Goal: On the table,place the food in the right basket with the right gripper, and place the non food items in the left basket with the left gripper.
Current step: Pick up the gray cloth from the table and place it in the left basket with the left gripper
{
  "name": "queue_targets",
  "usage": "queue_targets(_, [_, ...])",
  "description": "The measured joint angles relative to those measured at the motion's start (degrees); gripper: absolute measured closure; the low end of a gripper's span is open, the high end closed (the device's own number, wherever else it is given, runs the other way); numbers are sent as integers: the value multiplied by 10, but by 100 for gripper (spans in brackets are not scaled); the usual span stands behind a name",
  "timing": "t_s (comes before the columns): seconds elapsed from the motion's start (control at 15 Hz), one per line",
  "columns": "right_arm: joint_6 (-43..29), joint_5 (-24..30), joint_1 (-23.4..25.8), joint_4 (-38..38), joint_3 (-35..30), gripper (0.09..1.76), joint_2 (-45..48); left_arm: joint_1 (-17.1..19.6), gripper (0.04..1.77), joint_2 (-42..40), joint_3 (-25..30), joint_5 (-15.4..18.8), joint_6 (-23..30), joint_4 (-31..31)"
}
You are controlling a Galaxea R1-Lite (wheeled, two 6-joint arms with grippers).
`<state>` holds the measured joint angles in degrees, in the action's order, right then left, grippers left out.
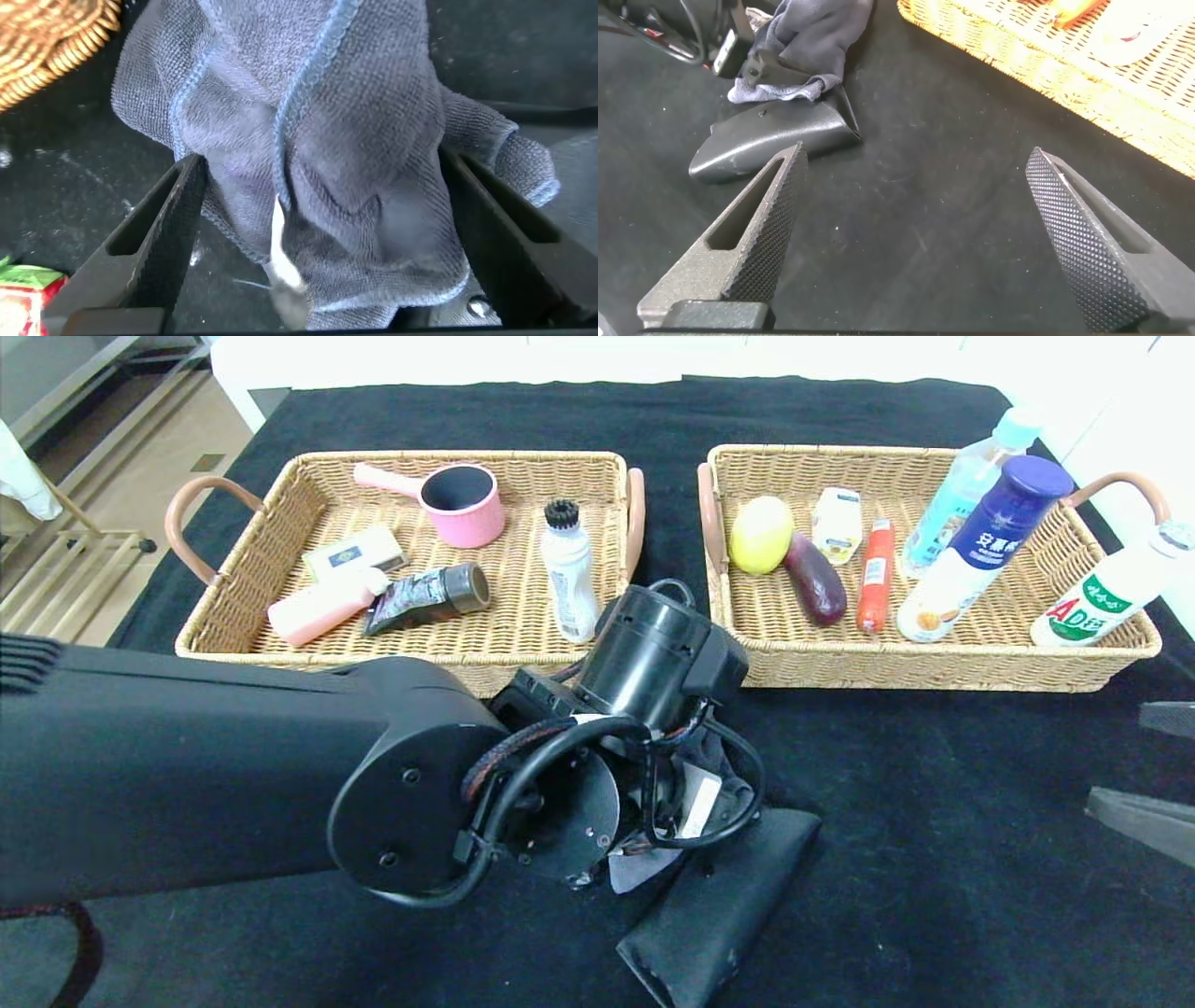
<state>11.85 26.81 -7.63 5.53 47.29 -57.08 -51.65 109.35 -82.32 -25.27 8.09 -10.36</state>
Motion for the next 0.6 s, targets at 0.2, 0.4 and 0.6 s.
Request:
queue_targets(0.2, [0, 0, 0, 0, 0, 14, 0, -2, 9, 7, -1, -17, 0, 0])
queue_targets(0.4, [-1, 0, 0, 0, 0, 14, 0, -4, 9, 12, -2, -24, 0, 0])
queue_targets(0.6, [0, 0, 0, 0, 0, 14, 0, -4, 9, 14, -2, -28, 0, -1])
